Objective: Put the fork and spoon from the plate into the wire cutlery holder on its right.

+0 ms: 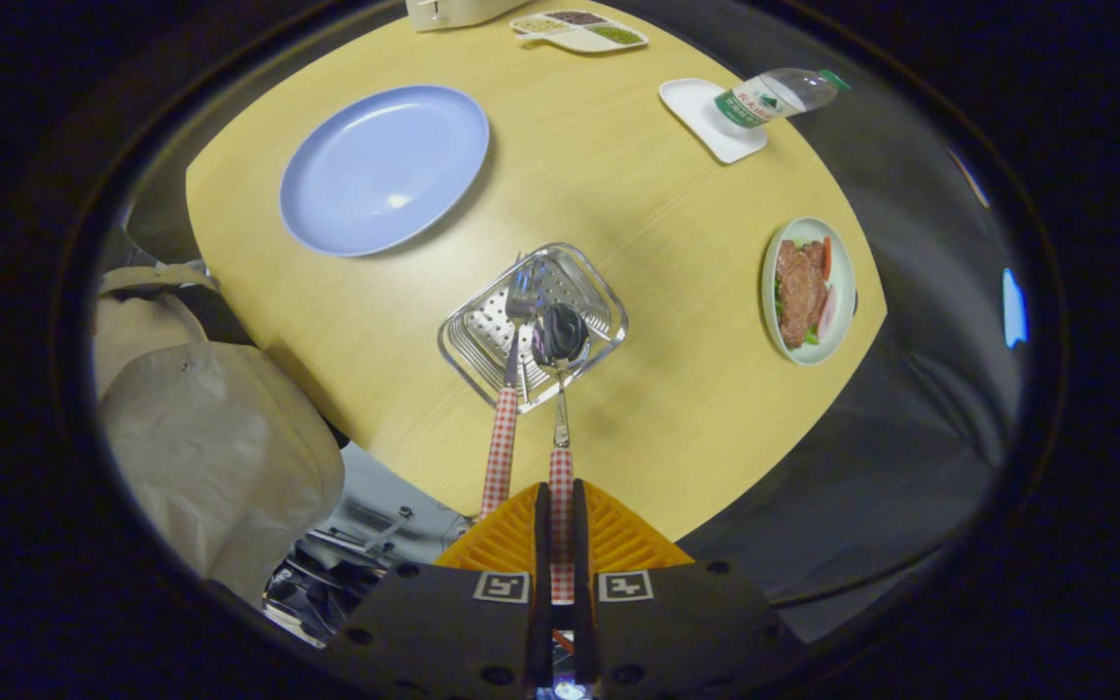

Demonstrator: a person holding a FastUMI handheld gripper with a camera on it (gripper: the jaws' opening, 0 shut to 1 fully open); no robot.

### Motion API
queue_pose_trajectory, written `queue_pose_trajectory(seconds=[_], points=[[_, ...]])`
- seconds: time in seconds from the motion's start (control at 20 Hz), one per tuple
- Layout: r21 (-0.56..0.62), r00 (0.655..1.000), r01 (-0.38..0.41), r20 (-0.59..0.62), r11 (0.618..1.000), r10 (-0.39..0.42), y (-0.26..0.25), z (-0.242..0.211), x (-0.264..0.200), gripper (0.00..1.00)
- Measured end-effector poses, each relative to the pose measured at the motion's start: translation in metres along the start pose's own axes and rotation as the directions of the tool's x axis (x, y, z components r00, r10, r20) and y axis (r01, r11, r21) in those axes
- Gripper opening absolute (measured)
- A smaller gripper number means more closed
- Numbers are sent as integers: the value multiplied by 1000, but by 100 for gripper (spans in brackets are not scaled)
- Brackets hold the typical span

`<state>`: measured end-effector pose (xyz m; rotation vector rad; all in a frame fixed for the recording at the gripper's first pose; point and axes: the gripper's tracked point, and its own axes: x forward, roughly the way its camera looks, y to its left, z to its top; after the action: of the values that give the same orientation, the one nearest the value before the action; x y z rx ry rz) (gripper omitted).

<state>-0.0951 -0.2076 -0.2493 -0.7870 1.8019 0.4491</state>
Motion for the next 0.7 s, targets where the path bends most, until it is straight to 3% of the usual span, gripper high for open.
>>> queue_pose_trajectory(seconds=[0.35,0.65,0.7], points=[[10,1000,2,22,1000,-3,0,11,-1,15],[66,994,11,108,998,-18,-7,26,-4,24],[80,993,5,118,997,-14,-8,26,-4,39]])
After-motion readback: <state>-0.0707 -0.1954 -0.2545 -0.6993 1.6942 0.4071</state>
